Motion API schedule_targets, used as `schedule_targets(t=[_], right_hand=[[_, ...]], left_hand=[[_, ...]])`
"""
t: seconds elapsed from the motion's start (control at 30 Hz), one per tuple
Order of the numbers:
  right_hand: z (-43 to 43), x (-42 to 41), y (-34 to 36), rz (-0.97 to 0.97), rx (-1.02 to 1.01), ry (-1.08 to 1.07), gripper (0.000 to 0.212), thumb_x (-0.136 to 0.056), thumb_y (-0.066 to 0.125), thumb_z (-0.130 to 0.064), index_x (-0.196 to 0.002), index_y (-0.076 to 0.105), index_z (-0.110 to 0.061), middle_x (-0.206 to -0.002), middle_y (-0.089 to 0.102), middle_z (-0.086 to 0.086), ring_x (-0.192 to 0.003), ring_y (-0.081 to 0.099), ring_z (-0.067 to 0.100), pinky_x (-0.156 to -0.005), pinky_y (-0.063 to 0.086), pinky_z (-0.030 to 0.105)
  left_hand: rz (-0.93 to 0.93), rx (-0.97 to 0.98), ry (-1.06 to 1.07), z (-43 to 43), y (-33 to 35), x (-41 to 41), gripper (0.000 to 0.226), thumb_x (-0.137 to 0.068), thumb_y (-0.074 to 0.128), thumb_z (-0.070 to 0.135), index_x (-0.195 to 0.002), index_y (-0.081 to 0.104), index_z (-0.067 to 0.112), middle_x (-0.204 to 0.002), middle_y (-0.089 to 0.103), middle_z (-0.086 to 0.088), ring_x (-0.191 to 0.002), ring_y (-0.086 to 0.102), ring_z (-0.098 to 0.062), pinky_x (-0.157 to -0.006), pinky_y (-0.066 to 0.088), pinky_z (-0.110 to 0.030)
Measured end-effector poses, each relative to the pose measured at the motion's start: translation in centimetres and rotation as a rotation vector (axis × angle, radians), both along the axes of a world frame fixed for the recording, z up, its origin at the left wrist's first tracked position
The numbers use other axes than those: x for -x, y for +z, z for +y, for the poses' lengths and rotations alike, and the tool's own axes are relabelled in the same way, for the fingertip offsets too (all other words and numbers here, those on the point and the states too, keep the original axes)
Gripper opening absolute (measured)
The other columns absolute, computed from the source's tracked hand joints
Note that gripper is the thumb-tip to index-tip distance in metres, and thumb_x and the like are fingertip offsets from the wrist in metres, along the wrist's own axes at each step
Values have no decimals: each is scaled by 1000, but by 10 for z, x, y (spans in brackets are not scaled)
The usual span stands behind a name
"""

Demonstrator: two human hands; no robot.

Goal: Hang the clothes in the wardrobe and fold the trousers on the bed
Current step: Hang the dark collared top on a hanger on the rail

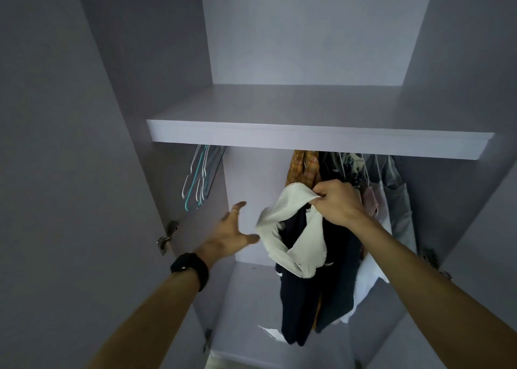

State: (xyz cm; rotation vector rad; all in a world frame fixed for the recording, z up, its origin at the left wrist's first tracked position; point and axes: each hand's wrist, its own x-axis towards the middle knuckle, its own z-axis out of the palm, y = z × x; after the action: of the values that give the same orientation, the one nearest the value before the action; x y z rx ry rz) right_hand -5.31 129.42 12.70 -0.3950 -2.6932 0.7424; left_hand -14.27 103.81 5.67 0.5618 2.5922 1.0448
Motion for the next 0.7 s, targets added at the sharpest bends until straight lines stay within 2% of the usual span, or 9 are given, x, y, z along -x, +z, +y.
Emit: schedule_targets(t=[0.07, 0.2, 0.27, 0.33, 0.4, 0.47, 0.53, 0.6, 0.7], right_hand=[[-3, -1, -2, -6, 28, 10, 22, -86, 66, -26, -70, 68, -10, -63, 66, 6, -63, 65, 24, -60, 52, 37], [-3, -8, -9, -16, 180, 58, 22, -81, 63, -14, -60, 63, -19, -57, 63, 2, -57, 66, 21, -51, 57, 39], [8, -15, -12, 2, 275, 33, 23, -82, 63, -12, -61, 67, -22, -58, 66, -1, -53, 66, 14, -44, 54, 31], [22, -22, -14, 43, 364, -21, 19, -84, 65, -12, -68, 72, -19, -62, 69, 0, -58, 69, 15, -46, 56, 30], [42, -31, -21, 35, 238, -50, 15, -88, 67, -20, -74, 73, -20, -67, 70, 1, -72, 70, 20, -57, 57, 36], [58, -39, -34, -99, -153, -74, 13, -93, 65, -31, -87, 74, -24, -85, 73, 2, -96, 66, 26, -72, 54, 37], [63, -42, -52, -320, -427, -82, 13, -95, 60, -29, -102, 70, -25, -104, 70, 4, -106, 64, 29, -77, 55, 38], [59, -40, -66, -480, -457, -38, 17, -93, 59, -25, -108, 67, -22, -107, 68, 5, -102, 65, 28, -72, 52, 34], [50, -28, -64, -300, -351, -52, 17, -88, 60, -29, -99, 70, -21, -97, 68, 6, -94, 66, 31, -67, 48, 33]], left_hand=[[-11, -7, -56, 27, -18, -6, 89, -79, 78, 53, -151, 29, 37, -145, 50, -4, -131, 50, -26, -104, 43, -35], [158, 110, -12, 54, -47, -15, 35, -90, 63, 57, -116, 60, 35, -103, 69, 5, -84, 62, -12, -71, 49, -28], [201, 141, 12, 59, -52, -18, 23, -94, 56, 55, -104, 59, 35, -92, 68, 6, -73, 60, -10, -60, 45, -27], [236, 195, 18, 55, -53, -20, 23, -98, 48, 56, -100, 54, 34, -91, 66, 4, -74, 60, -16, -60, 43, -28], [353, 299, 4, 49, -51, -20, 25, -100, 40, 54, -103, 48, 30, -91, 66, 1, -78, 62, -25, -64, 45, -32], [581, 492, -25, 39, -41, -10, 31, -102, 37, 49, -120, 44, 25, -99, 70, -2, -86, 67, -31, -65, 41, -33], [789, 680, -73, 27, -19, 4, 47, -102, 39, 47, -141, 36, 22, -106, 72, -2, -93, 71, -30, -66, 36, -33], [882, 785, -109, 19, 4, 15, 55, -101, 42, 43, -148, 29, 19, -107, 72, -2, -94, 71, -29, -65, 36, -33], [853, 851, -78, 13, 26, 13, 54, -98, 43, 34, -149, 28, 20, -106, 71, -4, -94, 70, -31, -66, 37, -35]])
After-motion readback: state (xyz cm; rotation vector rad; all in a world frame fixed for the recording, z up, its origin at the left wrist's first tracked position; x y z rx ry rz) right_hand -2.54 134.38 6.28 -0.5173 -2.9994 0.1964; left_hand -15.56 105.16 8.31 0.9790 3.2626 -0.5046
